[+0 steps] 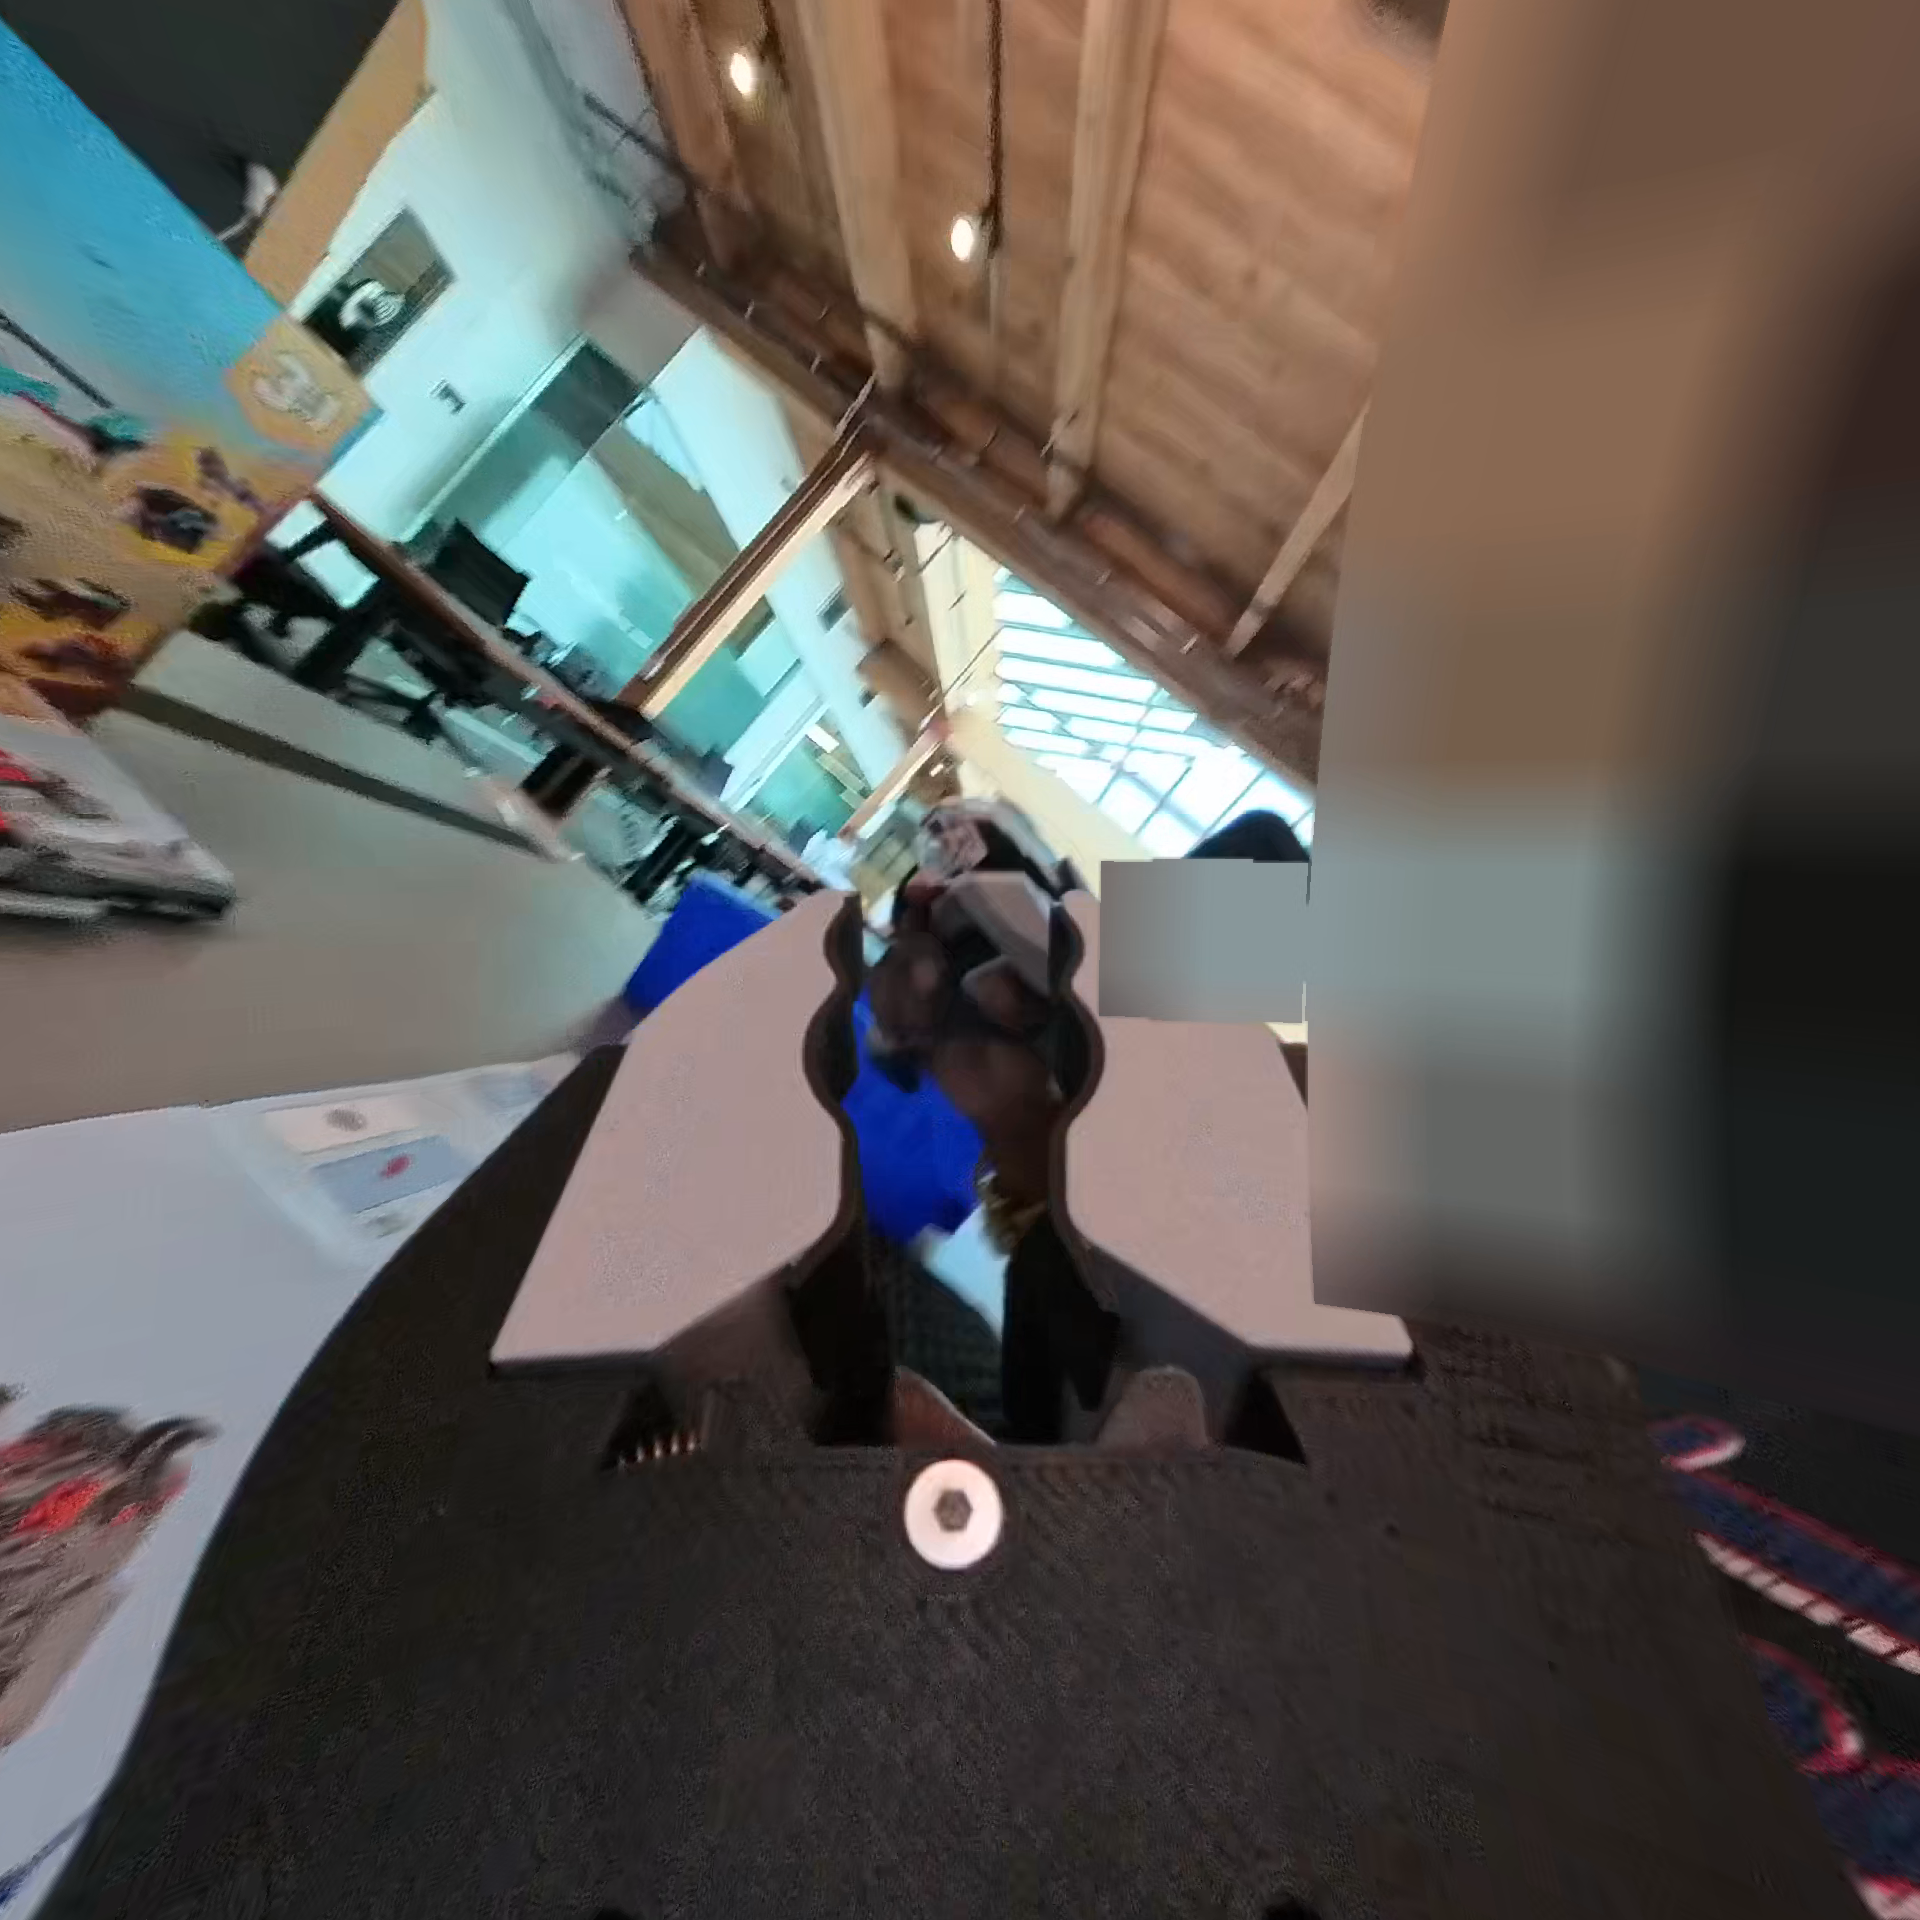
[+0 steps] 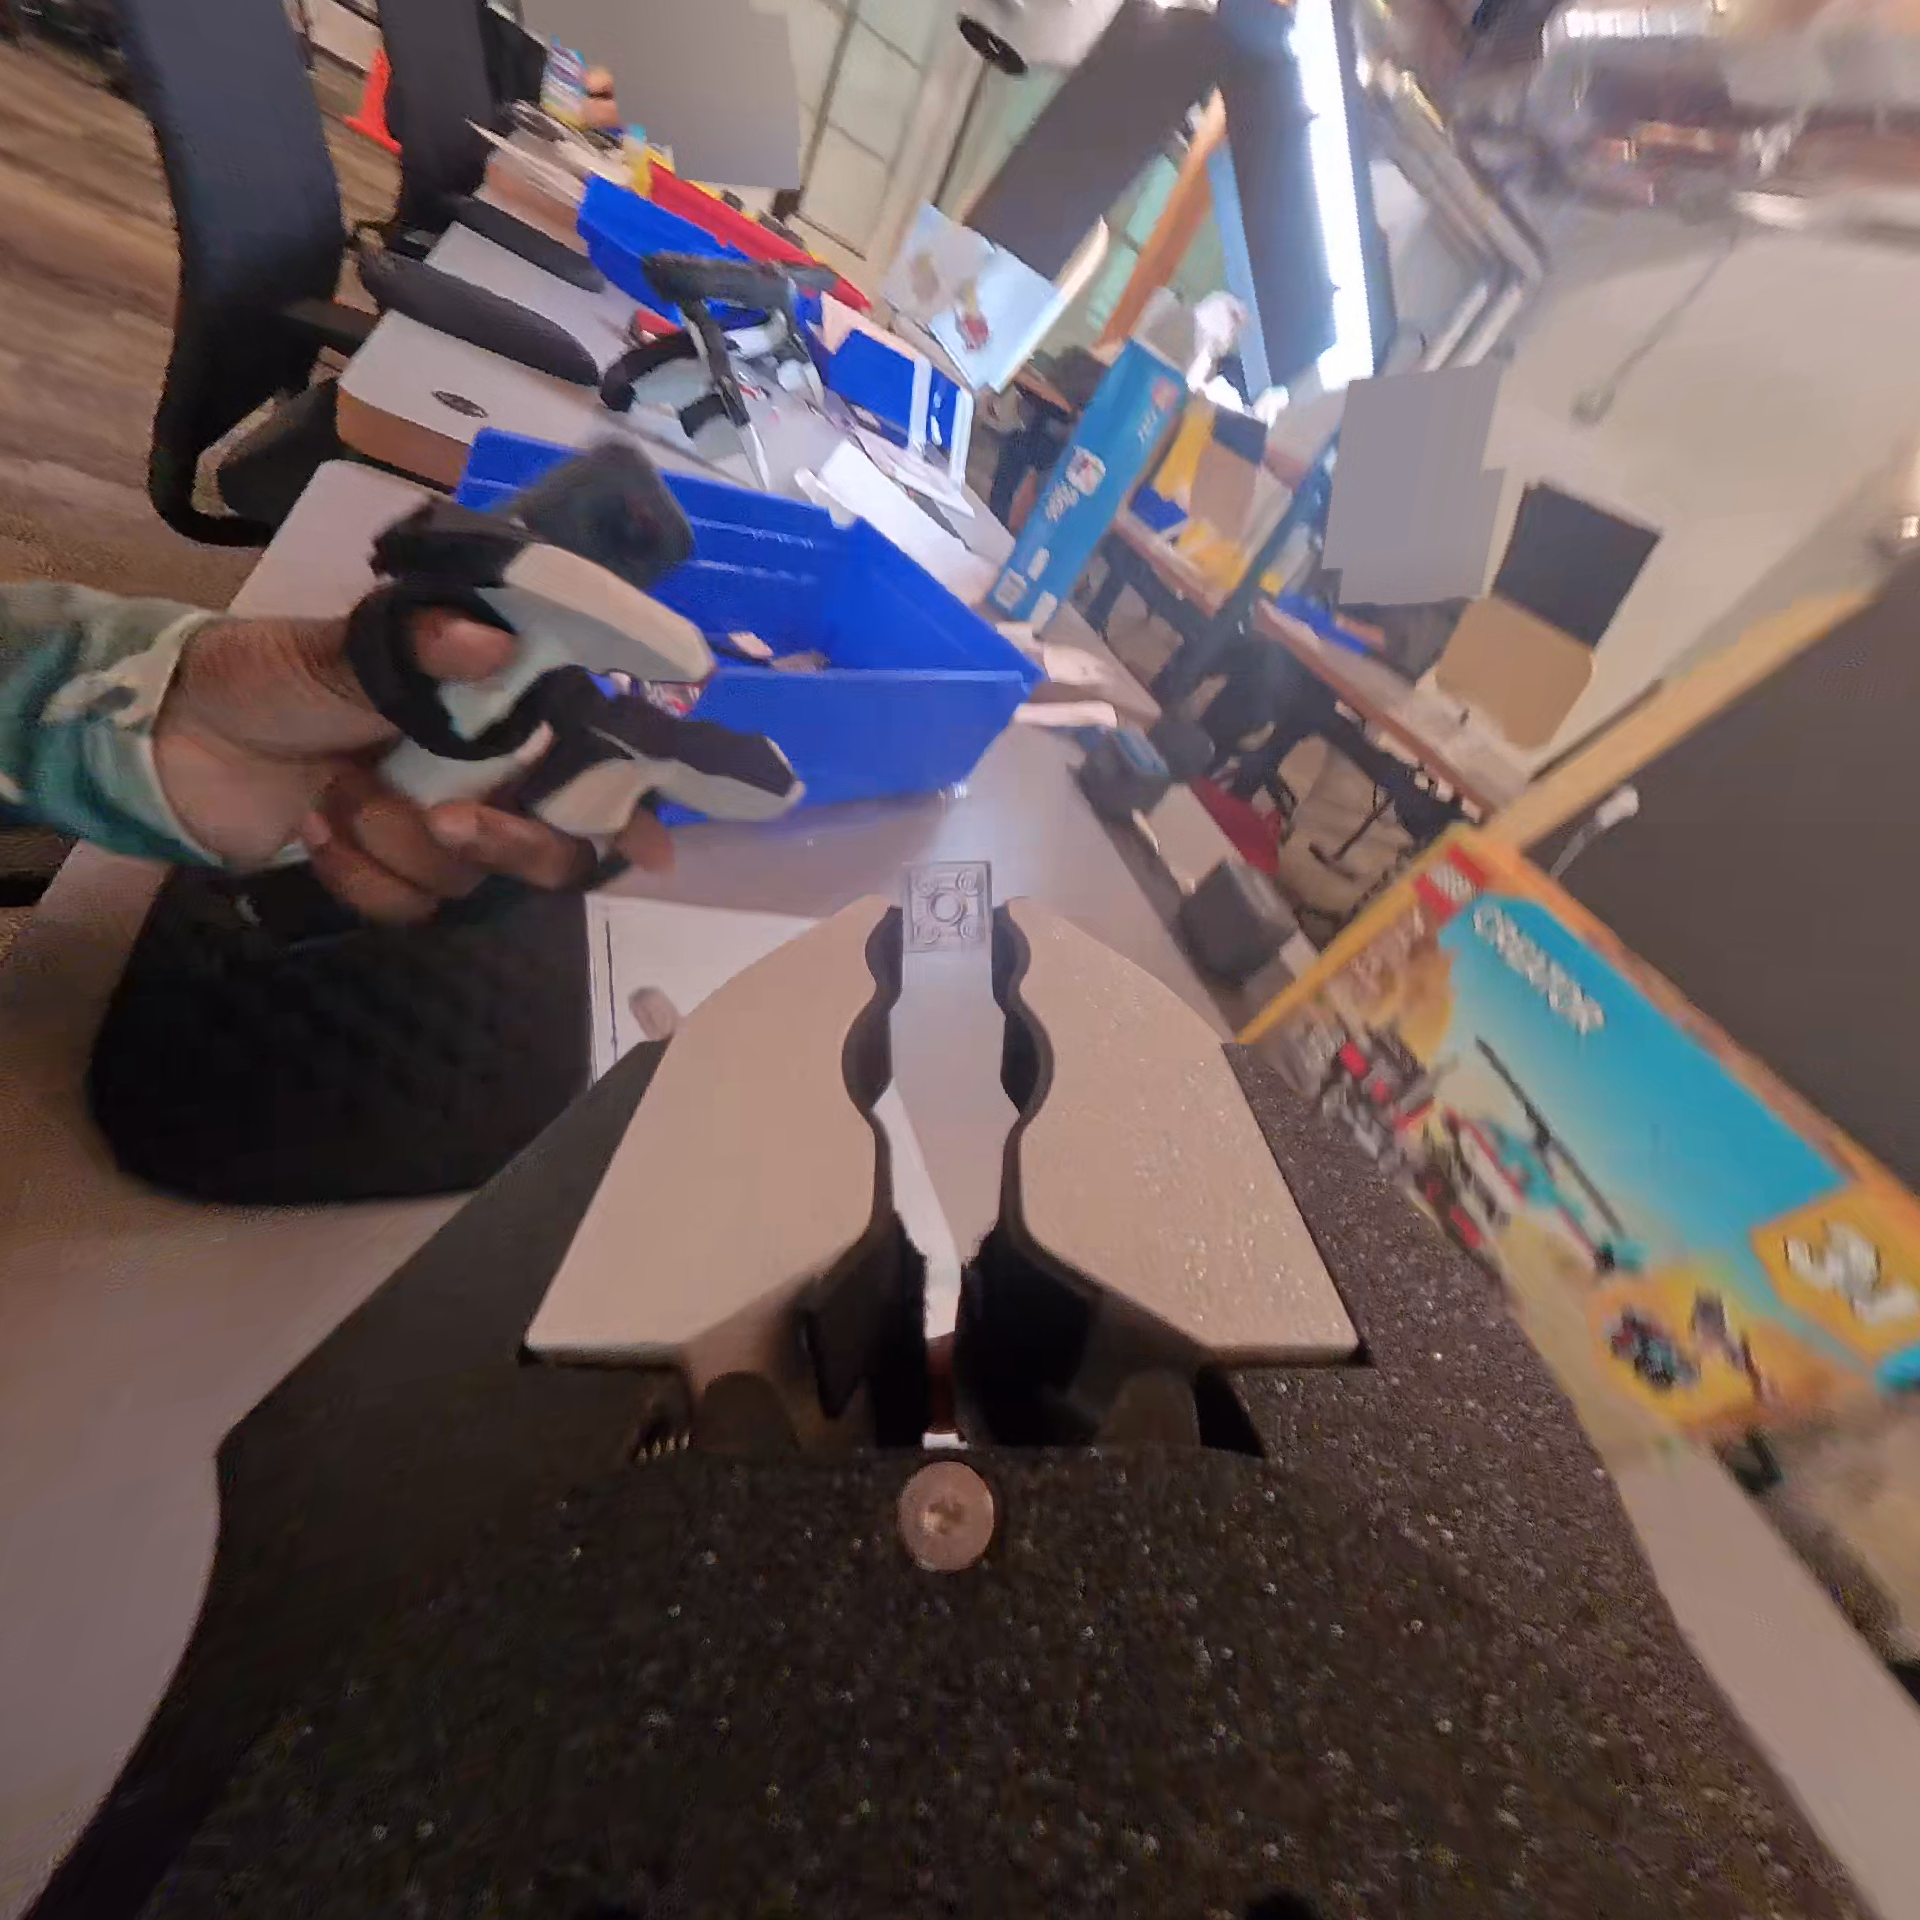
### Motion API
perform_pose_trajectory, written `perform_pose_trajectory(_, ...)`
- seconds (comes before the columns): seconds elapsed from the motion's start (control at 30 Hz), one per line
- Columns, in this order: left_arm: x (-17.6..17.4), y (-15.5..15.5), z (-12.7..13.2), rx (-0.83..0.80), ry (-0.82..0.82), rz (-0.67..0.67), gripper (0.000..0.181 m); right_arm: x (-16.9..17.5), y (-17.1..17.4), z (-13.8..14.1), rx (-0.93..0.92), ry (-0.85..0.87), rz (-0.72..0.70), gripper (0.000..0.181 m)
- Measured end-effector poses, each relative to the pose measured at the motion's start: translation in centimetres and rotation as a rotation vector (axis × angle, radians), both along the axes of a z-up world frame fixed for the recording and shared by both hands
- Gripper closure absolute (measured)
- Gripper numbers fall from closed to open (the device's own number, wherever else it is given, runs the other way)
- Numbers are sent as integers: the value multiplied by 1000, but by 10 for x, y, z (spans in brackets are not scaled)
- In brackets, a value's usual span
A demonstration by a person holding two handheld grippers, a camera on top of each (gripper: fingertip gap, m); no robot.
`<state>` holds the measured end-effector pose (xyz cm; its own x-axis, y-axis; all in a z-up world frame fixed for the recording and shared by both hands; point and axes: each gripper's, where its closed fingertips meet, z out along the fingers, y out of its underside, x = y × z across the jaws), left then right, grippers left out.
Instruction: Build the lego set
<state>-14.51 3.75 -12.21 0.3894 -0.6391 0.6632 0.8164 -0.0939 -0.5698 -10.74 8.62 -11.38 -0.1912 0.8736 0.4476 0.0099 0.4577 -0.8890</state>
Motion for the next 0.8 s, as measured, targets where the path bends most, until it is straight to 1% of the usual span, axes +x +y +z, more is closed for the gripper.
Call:
perform_pose_trajectory(0.03, 3, 1, -12, -50, 144, 26, 147, 10, 8, -5, -32, -20, -19, 165)
perform_pose_trajectory(0.1, 7, 1, -34, -143, 431, 70, 147, 30, 25, -14, -95, -60, -73, 165)
perform_pose_trajectory(0.17, 4, 0, -57, -231, 678, 102, 146, 49, 41, -21, -144, -89, -133, 165)
perform_pose_trajectory(0.2, 2, -1, -66, -264, 772, 106, 145, 58, 48, -25, -162, -102, -164, 165)
perform_pose_trajectory(0.27, 1, -3, -81, -316, 908, 89, 145, 74, 59, -30, -185, -121, -218, 165)
perform_pose_trajectory(0.37, 6, -3, -96, -342, 1025, 26, 144, 91, 66, -40, -203, -171, -261, 165)
perform_pose_trajectory(0.47, 17, 3, -103, -342, 1072, -31, 144, 101, 70, -55, -203, -239, -293, 165)
perform_pose_trajectory(0.57, 32, 12, -108, -321, 1133, -80, 145, 104, 67, -70, -219, -310, -286, 165)
perform_pose_trajectory(0.67, 40, 21, -118, -320, 1263, -119, 145, 107, 66, -82, -195, -378, -296, 165)
perform_pose_trajectory(0.8, 45, 34, -132, -310, 1432, -144, 145, 107, 61, -91, -194, -425, -274, 165)
